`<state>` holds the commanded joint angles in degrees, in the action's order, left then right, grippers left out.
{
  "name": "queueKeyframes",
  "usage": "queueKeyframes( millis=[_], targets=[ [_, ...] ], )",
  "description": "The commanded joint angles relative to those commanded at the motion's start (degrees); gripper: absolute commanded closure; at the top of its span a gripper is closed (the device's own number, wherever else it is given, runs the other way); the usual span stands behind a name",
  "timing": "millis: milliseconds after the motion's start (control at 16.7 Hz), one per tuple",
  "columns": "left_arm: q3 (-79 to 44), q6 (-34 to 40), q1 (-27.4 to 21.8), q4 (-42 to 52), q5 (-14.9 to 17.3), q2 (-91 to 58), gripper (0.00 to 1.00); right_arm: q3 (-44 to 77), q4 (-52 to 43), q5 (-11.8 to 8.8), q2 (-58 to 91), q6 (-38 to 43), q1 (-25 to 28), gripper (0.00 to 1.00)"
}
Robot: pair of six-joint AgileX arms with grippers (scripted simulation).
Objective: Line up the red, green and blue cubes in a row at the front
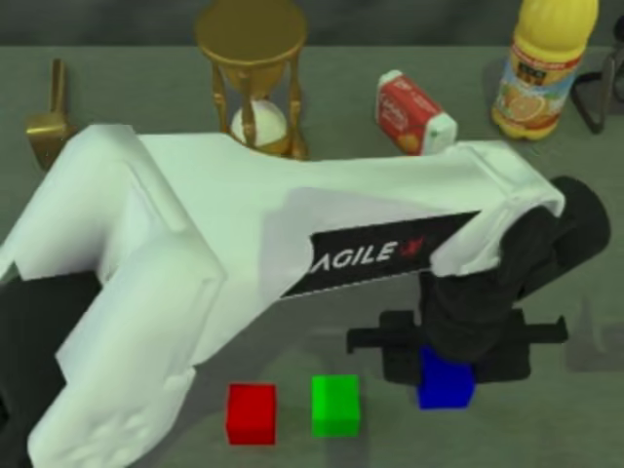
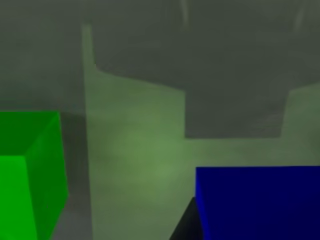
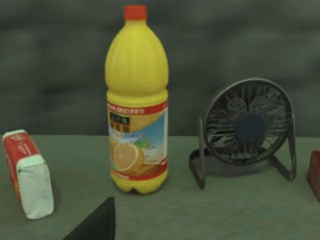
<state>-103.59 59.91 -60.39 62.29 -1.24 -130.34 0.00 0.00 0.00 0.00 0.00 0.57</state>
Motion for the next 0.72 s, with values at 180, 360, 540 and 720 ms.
queueKeyframes(
  millis=[180,360,540,720],
  targets=[
    [3.8,0.0,-0.1,-5.0,0.0,-1.2,1.0,0.0,0.0,0.0,0.0,0.0,0.0,0.0],
    [4.4,0.1,-0.1,-5.7,0.0,-1.4,1.0,0.0,0.0,0.0,0.0,0.0,0.0,0.0],
    [4.4,0.1,-0.1,-5.7,0.0,-1.4,0.85,0.0,0.0,0.0,0.0,0.0,0.0,0.0],
    [4.4,0.1,-0.1,-5.7,0.0,-1.4,0.62,0.0,0.0,0.0,0.0,0.0,0.0,0.0]
  ],
)
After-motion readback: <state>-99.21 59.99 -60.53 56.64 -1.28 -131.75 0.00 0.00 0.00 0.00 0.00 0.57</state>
